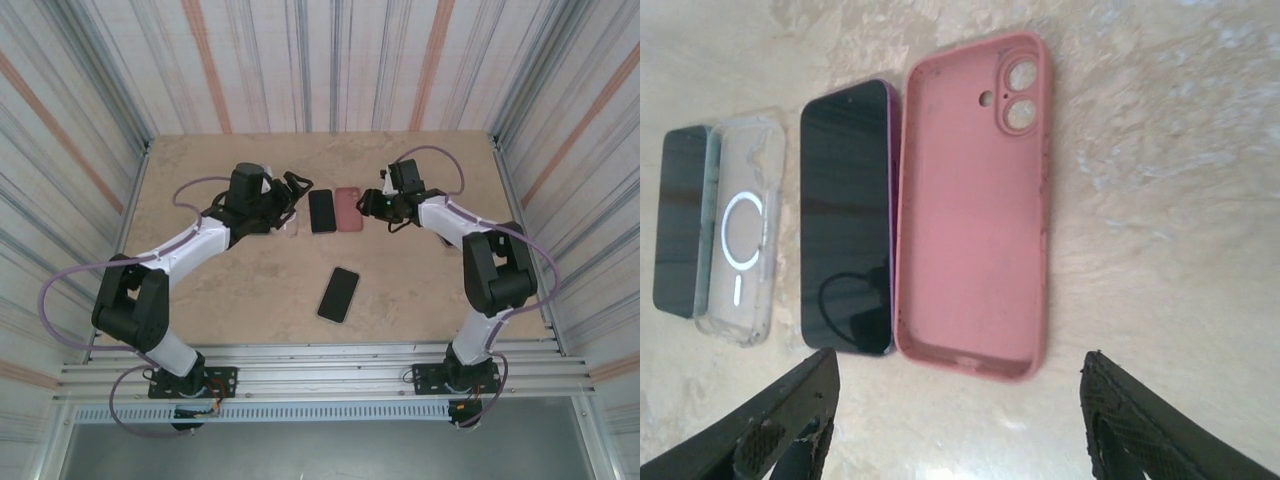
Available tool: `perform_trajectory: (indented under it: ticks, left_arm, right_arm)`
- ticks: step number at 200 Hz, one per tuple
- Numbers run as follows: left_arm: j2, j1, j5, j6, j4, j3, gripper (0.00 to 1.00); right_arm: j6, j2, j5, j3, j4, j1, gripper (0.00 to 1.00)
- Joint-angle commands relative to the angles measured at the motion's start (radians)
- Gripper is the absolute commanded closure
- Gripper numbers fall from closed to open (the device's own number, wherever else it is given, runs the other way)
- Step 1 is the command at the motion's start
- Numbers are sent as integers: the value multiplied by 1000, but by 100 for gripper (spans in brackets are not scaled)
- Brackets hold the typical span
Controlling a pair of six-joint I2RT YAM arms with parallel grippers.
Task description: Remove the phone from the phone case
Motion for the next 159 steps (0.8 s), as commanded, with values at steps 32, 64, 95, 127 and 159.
perform_trajectory:
  ticks: [32,64,95,127,159]
  left_arm:
    - [-30,15,47,161,-121,41,1]
    - [-28,25,71,204,-167,43,1]
    - [-34,33,100,269,-231,57,1]
    - [-74,33,135,308,-294,22,1]
    - [-131,34,155,341,-352,-30,1]
  right_arm:
    - [36,-180,114,-102,-175,24,30]
    - [123,-264,166,-144,-258,128,19]
    - [250,-299,224,-191,-298,269,9]
    - [381,-300,256,-235,-283,389,1]
    - [495,-279,313,-235,-313,502,1]
